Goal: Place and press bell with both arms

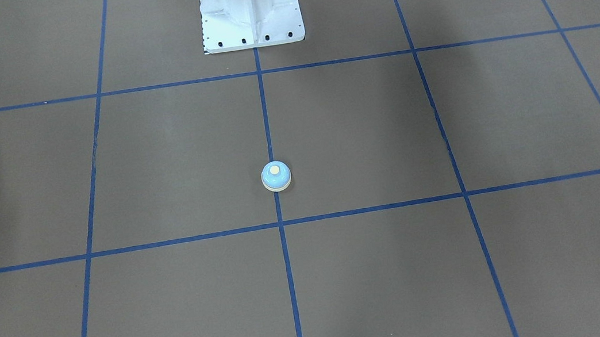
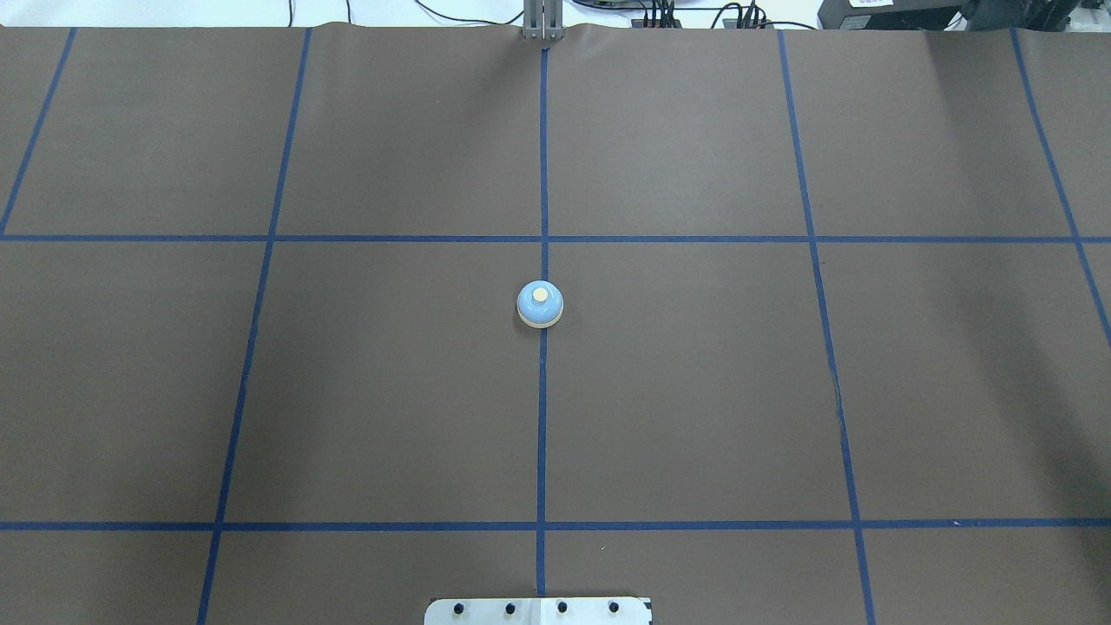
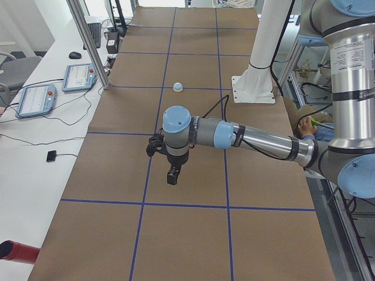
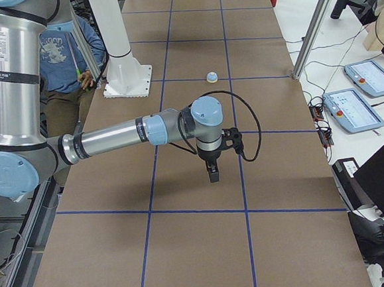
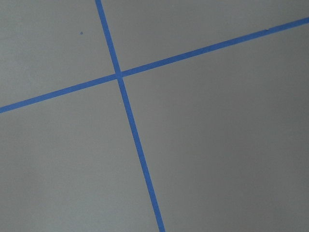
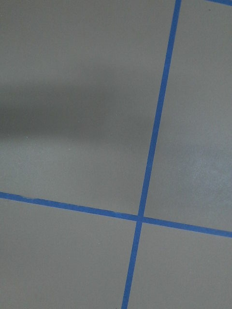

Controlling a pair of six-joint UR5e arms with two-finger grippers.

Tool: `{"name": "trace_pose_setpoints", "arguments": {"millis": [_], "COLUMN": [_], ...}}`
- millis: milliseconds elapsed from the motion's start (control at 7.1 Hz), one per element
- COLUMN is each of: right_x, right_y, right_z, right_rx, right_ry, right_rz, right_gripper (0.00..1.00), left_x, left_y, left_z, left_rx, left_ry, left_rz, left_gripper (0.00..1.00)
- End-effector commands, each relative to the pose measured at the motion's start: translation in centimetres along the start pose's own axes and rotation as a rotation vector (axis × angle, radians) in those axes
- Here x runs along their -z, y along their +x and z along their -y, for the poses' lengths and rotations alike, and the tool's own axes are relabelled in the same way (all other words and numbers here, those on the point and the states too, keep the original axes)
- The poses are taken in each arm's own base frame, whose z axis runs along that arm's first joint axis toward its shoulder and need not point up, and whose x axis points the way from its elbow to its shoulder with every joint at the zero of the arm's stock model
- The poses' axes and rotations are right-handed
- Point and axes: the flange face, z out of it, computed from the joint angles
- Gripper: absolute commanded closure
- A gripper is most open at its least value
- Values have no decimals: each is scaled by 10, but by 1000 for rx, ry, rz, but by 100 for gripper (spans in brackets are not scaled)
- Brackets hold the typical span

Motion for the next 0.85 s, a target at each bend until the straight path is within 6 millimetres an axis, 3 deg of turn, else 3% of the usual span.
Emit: {"name": "trace_pose_setpoints", "arguments": {"millis": [0, 282, 564, 705], "right_x": [-11, -11, -11, -9], "right_y": [16, 22, 26, 29], "right_z": [-3, -4, -6, -6], "right_rx": [10, 14, 4, 0], "right_ry": [-21, -21, -20, -17], "right_rz": [3, 5, 6, 5], "right_gripper": [0, 0, 0, 0], "left_x": [0, -16, -19, -25], "left_y": [-1, -13, -26, -41], "left_z": [-3, -23, -37, -44], "left_rx": [9, 34, 83, 121], "left_ry": [-2, -40, -50, -64], "left_rz": [0, -6, -5, -6], "left_gripper": [1, 1, 1, 1]}}
